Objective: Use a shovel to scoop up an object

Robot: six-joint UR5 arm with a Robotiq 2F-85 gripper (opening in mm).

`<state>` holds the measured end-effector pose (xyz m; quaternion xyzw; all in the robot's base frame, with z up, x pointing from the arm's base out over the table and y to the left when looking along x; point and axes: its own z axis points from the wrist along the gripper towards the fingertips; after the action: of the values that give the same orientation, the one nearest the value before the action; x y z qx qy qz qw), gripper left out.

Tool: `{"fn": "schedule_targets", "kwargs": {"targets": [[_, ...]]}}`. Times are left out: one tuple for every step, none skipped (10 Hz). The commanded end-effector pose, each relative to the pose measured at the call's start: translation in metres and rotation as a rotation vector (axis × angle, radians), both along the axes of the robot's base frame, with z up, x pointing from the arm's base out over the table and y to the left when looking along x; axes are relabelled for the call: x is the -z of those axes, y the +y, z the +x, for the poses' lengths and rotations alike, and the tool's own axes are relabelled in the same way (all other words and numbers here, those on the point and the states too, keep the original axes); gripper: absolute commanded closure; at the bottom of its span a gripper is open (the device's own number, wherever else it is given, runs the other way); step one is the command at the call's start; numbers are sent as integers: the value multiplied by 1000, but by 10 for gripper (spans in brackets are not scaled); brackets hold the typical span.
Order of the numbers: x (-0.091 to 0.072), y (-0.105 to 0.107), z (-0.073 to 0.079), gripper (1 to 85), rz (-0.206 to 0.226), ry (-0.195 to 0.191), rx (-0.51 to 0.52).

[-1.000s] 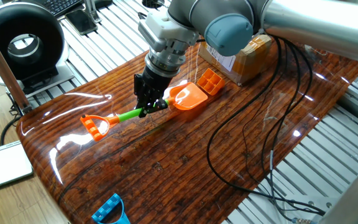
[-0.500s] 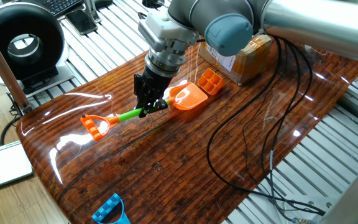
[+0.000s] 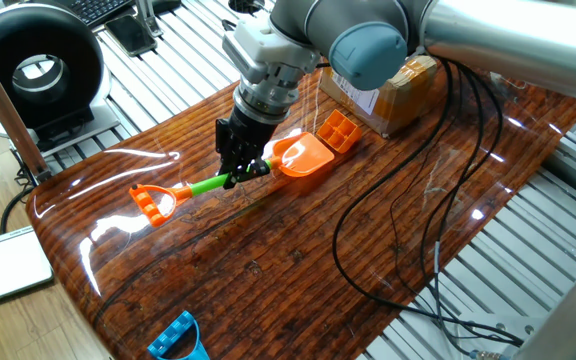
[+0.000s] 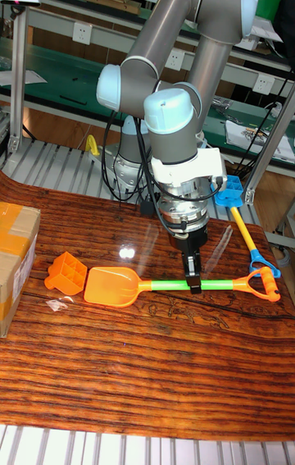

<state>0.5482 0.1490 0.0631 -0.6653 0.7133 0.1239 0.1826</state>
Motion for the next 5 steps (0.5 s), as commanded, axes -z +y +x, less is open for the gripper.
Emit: {"fn": "schedule_targets", "kwargs": {"targets": [[-5, 6, 1, 843, 33, 13, 27], [-5, 7, 1, 843, 38, 12, 31], [-8, 11, 2, 843, 58, 13, 36], [-9, 14, 2, 843, 72, 18, 45], [-10, 14, 3, 843, 74, 20, 56]]}}
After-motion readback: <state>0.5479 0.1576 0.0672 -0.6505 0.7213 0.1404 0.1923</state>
